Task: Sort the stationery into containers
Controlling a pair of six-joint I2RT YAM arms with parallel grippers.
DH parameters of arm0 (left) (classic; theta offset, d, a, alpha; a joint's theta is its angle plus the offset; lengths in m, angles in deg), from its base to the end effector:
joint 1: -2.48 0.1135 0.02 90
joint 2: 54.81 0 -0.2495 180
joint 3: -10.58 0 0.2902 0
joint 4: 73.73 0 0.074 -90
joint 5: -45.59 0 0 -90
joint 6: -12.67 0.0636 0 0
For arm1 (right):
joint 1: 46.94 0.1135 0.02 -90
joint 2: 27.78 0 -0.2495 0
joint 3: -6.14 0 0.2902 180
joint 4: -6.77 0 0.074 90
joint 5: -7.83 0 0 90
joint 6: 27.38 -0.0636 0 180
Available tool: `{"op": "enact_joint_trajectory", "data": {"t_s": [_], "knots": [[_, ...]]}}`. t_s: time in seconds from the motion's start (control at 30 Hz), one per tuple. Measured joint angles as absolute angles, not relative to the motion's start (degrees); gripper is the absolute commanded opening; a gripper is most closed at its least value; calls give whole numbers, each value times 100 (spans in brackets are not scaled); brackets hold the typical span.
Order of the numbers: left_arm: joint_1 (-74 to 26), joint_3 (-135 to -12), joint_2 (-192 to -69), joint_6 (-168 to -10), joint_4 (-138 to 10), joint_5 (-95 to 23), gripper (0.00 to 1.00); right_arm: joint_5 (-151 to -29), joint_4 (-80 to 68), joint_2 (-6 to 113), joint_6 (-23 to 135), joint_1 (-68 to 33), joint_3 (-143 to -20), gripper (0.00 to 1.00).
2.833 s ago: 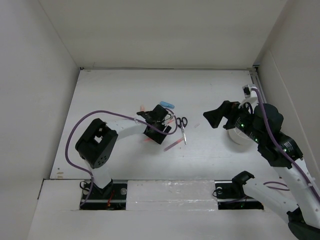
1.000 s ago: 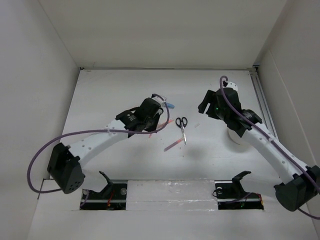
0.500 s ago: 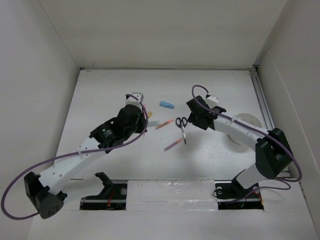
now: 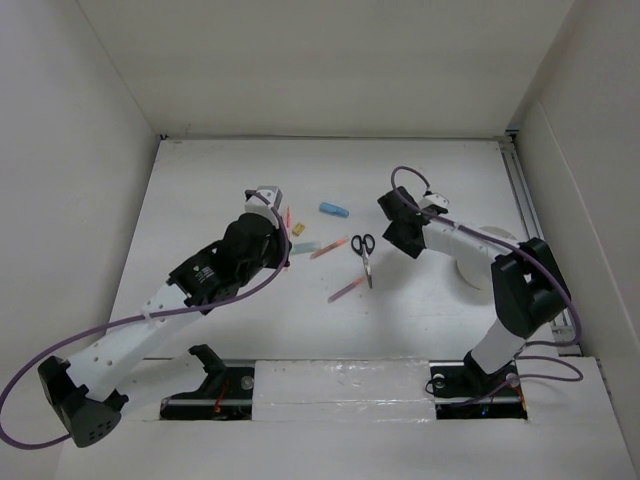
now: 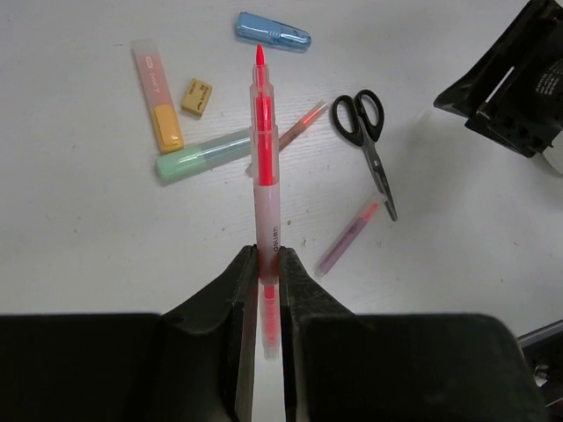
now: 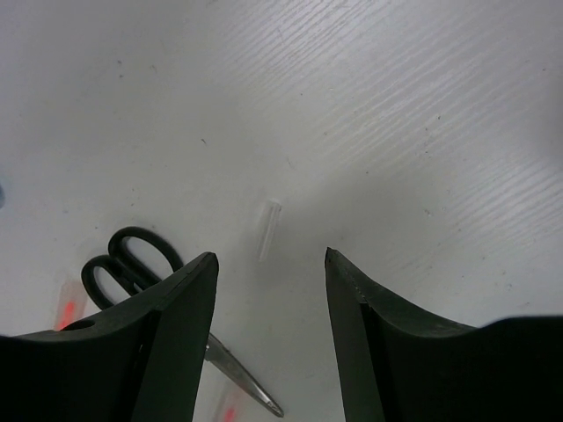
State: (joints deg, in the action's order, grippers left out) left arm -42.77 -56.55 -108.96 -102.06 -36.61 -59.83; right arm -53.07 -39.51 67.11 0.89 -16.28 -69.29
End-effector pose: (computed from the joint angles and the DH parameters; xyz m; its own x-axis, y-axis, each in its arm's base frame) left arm 0.2092 -0.1870 0.3256 -0.4765 -0.0922 -0.8743 0.3462 0.8945 -0.2830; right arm 0.3324 0.1611 0.1473 -0.6125 0.5315 -0.5851 0.5611 0.8137 0.1519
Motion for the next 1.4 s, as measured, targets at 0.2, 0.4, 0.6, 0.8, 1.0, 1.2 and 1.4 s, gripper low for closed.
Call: {"op": "enact_joint_trajectory", "data": {"t_s": [0.2,0.4,0.6,0.8,1.0,1.2,1.4], "knots": [[-4277,-5613,-10880,-10160,-3674,-5819,0,-5357,-3942,6974,-31,-1659,-7032,58],[-4277,-5611,-10778,-10117,-3678,-5714,0,-5394,-3942,7267,-202,-1659,-7128,57],[-4277,-5611,-10679,-10071,-3728,-5550,0,-5412,-3949,7439,-425,-1659,-7144,54],[-4277,-5611,-10677,-10038,-3757,-5437,0,-5427,-3957,7518,-591,-1659,-7146,54],[-4277,-5607,-10655,-10034,-3805,-5362,0,-5436,-3959,7614,-654,-1659,-7179,54],[-4277,-5604,-10627,-10029,-3842,-5306,0,-5434,-4036,7708,-661,-1661,-7294,54],[-4277,-5604,-10583,-10007,-3842,-5253,0,-5429,-4117,7780,-663,-1661,-7391,53]]}}
